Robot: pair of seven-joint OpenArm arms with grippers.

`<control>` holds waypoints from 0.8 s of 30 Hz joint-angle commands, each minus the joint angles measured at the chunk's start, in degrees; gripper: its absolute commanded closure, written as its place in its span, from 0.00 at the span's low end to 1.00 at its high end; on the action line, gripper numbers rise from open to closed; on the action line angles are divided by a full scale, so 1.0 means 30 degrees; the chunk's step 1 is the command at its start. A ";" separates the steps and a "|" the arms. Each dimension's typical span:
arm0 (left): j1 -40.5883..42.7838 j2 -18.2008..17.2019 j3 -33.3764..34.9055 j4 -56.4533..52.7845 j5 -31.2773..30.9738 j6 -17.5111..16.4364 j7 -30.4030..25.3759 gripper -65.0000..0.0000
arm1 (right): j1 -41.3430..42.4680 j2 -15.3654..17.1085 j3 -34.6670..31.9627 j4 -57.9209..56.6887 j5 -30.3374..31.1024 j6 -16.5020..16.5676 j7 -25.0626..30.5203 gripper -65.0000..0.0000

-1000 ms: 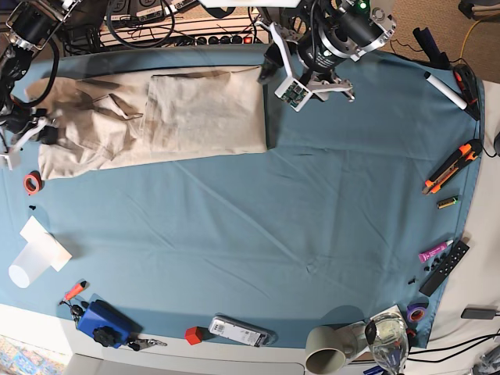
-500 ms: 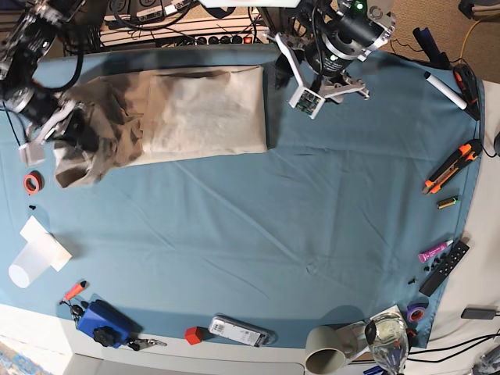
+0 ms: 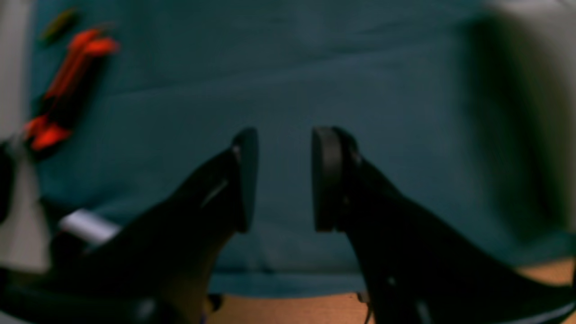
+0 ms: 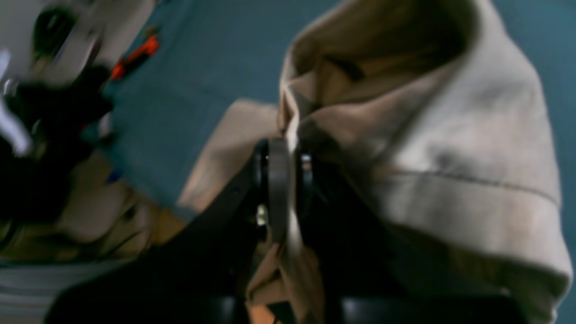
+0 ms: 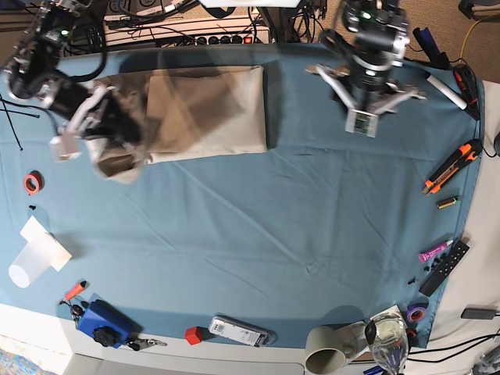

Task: Fold the T-shirt properly
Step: 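Grasp the strip's other end with the right gripper and lift it, then fold the held end over onto the folded stack with the right gripper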

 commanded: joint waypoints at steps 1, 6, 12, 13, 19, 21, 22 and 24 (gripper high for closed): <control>0.0058 0.0029 -0.0670 0.0350 -0.0357 0.0117 -0.0313 0.71 | 0.0153 0.0270 -0.0525 0.0350 0.0495 0.0019 0.0410 1.00; 0.0066 -0.0328 -0.3963 0.0350 -0.4146 -0.0444 -0.0364 0.71 | 0.0372 -0.0364 -0.2812 0.0750 -0.0517 0.0019 0.0410 1.00; 0.0284 -0.0495 -0.5472 0.0350 -0.5282 -0.1333 -0.0663 0.71 | 0.1137 -0.2572 -0.3949 0.1042 -0.2616 0.0019 0.0410 1.00; 0.0350 -0.0495 -0.5464 0.0350 -0.5282 -0.1333 -0.0656 0.71 | 0.1326 -0.2827 -0.4269 0.1042 -0.3228 0.0019 0.0410 1.00; 0.0539 -0.0503 -0.5442 0.0350 -0.5282 -0.1341 -0.0721 0.71 | 0.2084 -0.3490 -0.6288 0.1042 -0.7461 0.0019 0.0410 1.00; 0.0583 -0.0495 -0.5442 0.0350 -0.5282 -0.1341 -0.0721 0.71 | 0.2055 -0.3490 -0.6914 0.1042 -0.7686 0.0019 0.0410 1.00; 0.0590 -0.0495 -0.5442 0.0350 -0.5282 -0.1333 -0.0707 0.71 | 0.2018 -0.3490 -0.7235 0.1042 -0.7679 0.0019 0.0410 0.94; 0.0634 -0.0495 -0.5442 0.0350 -0.5275 -0.1341 -0.0721 0.71 | 0.2011 -0.3490 -0.7774 0.1042 -0.7665 0.0019 0.0410 0.81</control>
